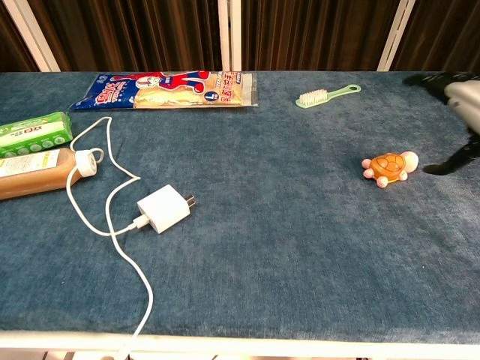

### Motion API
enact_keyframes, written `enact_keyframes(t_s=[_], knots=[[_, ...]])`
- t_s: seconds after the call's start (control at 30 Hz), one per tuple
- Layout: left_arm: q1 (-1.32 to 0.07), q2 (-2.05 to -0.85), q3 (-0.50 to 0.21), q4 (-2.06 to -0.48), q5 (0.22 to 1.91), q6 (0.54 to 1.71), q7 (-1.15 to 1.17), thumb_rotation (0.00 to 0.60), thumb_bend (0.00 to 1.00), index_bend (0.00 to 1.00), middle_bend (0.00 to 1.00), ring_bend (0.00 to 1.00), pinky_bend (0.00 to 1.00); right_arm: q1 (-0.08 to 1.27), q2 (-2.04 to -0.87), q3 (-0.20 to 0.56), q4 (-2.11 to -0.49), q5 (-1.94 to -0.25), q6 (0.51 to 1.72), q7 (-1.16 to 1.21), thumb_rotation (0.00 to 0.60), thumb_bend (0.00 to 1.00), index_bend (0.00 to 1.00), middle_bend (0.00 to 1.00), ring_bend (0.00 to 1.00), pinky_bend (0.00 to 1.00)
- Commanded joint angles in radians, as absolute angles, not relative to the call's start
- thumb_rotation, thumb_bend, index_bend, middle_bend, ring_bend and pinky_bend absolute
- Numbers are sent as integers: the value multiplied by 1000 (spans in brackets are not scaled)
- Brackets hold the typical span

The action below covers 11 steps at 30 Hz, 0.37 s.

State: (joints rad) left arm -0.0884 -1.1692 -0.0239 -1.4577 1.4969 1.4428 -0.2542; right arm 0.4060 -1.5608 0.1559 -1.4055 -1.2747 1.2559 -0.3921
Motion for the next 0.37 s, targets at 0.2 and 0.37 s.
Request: enact_keyframes(t_s=[0.2,0.37], knots=[[-93,-1157,-30,-1474,1497,1445,-232,600,0,26,26,0,0,247,-1372,87,-1558,-1341,1422,-291,600,0,0,0,0,0],[-93,-1157,-30,-1469,1500,1449,-234,600,0,26,25,0,0,147,-1315,40,-1529,-1392,1532,-182,600,0,0,0,0,0]])
